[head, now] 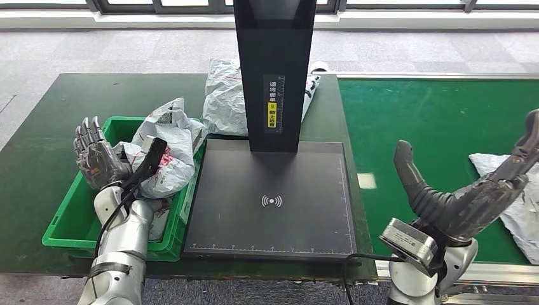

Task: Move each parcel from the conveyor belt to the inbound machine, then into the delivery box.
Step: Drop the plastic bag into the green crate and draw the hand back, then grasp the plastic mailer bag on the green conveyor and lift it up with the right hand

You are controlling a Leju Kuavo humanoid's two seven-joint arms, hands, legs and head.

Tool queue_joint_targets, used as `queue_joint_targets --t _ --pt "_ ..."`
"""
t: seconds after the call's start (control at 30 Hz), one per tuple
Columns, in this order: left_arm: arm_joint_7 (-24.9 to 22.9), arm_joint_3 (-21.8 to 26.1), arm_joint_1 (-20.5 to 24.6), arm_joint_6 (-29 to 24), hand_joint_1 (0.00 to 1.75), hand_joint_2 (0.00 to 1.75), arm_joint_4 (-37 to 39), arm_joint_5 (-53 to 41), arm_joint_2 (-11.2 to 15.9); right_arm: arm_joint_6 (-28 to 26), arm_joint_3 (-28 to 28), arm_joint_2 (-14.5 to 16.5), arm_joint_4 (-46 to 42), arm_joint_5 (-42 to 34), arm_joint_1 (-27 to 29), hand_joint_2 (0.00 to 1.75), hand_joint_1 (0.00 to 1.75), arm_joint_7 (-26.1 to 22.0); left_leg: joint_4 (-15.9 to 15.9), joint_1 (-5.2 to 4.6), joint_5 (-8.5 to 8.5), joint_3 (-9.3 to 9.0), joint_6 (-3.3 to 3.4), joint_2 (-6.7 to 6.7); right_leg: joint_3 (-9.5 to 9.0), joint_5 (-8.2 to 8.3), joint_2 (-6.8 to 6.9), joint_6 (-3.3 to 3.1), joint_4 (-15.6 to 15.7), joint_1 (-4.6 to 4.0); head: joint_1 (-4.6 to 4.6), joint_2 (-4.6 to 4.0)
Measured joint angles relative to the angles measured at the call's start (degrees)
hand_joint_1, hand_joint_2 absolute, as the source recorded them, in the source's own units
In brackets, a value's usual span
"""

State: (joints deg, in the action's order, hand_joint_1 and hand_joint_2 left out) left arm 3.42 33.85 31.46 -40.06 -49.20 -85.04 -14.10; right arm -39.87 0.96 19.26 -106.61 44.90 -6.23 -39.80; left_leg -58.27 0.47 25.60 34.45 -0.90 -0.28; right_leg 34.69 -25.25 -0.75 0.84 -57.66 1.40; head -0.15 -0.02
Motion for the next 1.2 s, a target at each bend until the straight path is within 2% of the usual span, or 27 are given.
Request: queue_joint_targets --t 0.37,0.53,0.7,0.9,1.1,1.2 --pt "3.0 -7.2 -10.5 0.0 0.00 1.75 -20.0 3.5 -4.8 0.0 -3.5 0.0 -0.5 -1.5 1.1 1.75 0.00 0.0 0.0 0.00 0.08 0.07 0.05 -0.01 0.04 -0.05 -0.05 0.01 0.1 0.00 0.01 0.01" --pt "3.0 -11.7 -15.0 0.0 0.00 1.75 -30.7 6.0 -5.6 0.0 -6.9 0.0 -1.0 -1.8 1.7 1.75 0.00 0.0 0.0 0.01 0.08 0.09 0.05 0.00 0.05 -0.05 -0.04 0.01 0.1 -0.03 0.01 0.01" --pt "4.3 -13.9 -16.3 0.0 0.00 1.75 -37.9 8.2 -5.5 0.0 -9.1 -0.1 -1.0 -1.7 2.1 1.75 0.00 0.0 0.0 0.02 0.07 0.11 0.04 -0.01 0.04 -0.04 0.00 0.01 0.0 -0.04 0.00 0.01" --pt "8.7 -14.3 -16.7 0.0 0.00 1.75 -41.4 11.9 -5.4 0.0 -10.7 -0.1 -1.0 -2.1 2.3 1.75 0.00 0.0 0.0 0.02 0.07 0.11 0.04 -0.02 0.03 -0.04 0.03 0.01 0.0 -0.04 0.00 -0.01" --pt "17.5 -15.0 -16.5 0.0 0.00 1.75 -40.9 23.6 -5.4 0.0 -13.7 -0.2 0.7 -3.3 2.4 1.75 0.00 0.0 0.0 0.02 0.07 0.12 0.04 -0.04 0.02 -0.04 0.05 0.01 0.0 -0.03 0.00 0.01" --pt "20.4 -15.7 -16.4 0.0 0.00 1.75 -39.6 26.7 -5.4 0.0 -15.6 -0.3 2.4 -3.0 2.2 1.75 0.00 0.0 0.0 0.01 0.07 0.11 0.05 -0.05 0.02 -0.04 0.07 0.01 0.0 -0.03 0.00 0.00"
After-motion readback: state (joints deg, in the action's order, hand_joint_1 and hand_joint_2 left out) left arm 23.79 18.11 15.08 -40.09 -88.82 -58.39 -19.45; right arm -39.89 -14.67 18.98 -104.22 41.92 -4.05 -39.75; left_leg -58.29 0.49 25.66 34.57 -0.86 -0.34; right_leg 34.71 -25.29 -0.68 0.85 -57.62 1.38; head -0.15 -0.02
